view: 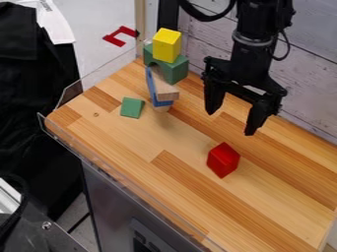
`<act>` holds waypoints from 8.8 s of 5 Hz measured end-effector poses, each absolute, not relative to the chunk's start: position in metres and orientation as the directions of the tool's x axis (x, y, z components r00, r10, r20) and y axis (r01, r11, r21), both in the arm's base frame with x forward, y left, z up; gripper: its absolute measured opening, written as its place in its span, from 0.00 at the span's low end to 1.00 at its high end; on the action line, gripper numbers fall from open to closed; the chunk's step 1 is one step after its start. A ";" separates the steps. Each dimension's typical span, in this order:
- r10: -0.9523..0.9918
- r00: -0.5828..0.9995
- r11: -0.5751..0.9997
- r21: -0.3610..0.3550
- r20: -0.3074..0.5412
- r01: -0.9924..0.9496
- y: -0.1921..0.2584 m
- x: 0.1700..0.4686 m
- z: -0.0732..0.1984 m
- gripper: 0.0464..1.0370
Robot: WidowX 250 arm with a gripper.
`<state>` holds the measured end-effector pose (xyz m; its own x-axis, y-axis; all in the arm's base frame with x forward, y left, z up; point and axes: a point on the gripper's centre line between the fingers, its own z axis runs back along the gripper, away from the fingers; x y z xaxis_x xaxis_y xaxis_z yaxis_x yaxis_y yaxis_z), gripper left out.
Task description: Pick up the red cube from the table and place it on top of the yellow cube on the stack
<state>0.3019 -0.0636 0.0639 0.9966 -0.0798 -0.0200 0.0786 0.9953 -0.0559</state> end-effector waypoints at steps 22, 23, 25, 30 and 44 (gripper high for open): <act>0.252 0.965 0.967 -0.004 -0.078 -0.253 0.067 0.323 0.150 0.53; 0.248 0.966 0.968 -0.012 -0.079 -0.250 0.065 0.323 0.149 0.53; 0.252 0.964 0.967 -0.019 -0.088 -0.254 0.064 0.325 0.144 0.53; 0.283 0.958 0.956 -0.064 -0.056 -0.286 0.067 0.331 0.152 0.96; 0.093 0.964 0.994 0.040 0.248 -0.106 0.053 0.254 0.099 0.96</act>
